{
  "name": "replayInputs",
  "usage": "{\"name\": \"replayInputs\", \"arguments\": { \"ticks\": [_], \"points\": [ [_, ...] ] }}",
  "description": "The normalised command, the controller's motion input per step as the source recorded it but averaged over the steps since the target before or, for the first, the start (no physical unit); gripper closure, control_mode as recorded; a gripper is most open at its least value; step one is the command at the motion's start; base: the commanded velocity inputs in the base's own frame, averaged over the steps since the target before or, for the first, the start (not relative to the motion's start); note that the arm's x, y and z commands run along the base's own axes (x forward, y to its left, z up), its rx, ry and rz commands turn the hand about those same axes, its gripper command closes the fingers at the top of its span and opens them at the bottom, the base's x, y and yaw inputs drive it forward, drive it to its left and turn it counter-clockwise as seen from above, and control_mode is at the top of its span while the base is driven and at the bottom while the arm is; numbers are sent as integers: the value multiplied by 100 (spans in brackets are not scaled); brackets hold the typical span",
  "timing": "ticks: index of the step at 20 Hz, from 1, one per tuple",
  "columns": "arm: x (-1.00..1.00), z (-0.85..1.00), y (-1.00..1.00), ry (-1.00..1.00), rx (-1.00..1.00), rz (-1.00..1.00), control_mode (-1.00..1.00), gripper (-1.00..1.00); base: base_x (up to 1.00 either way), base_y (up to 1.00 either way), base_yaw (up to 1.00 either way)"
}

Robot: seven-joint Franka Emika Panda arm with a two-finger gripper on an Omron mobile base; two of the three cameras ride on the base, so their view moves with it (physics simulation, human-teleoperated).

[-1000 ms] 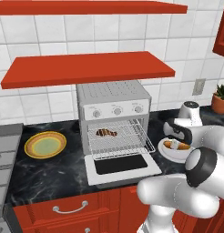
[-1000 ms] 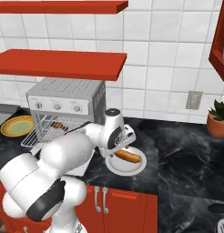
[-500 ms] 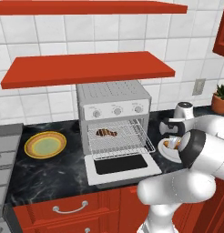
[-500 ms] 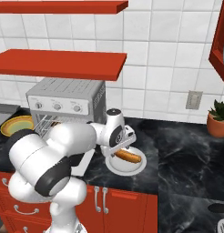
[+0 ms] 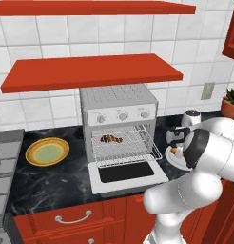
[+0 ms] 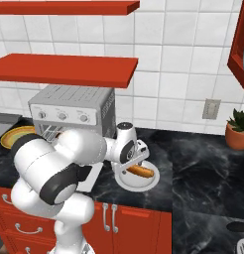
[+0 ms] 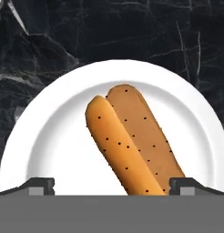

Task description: Open the toaster oven door. Place the hotdog bun on the top rack in the toaster oven and place the chicken drumstick on the bottom rack.

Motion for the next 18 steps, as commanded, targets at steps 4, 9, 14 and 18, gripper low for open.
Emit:
{"name": "replayInputs", "arguments": {
  "ticks": [4, 9, 14, 18],
  "points": [
    [11, -7, -1, 7, 0, 0, -100, -100, 0, 0, 0],
    [35, -1, -10, 3, 0, 0, -100, -100, 0, 0, 0],
    [9, -8, -17, 5, 0, 0, -100, -100, 0, 0, 0],
    [0, -9, -2, 0, 0, 0, -100, -100, 0, 0, 0]
  ]
}}
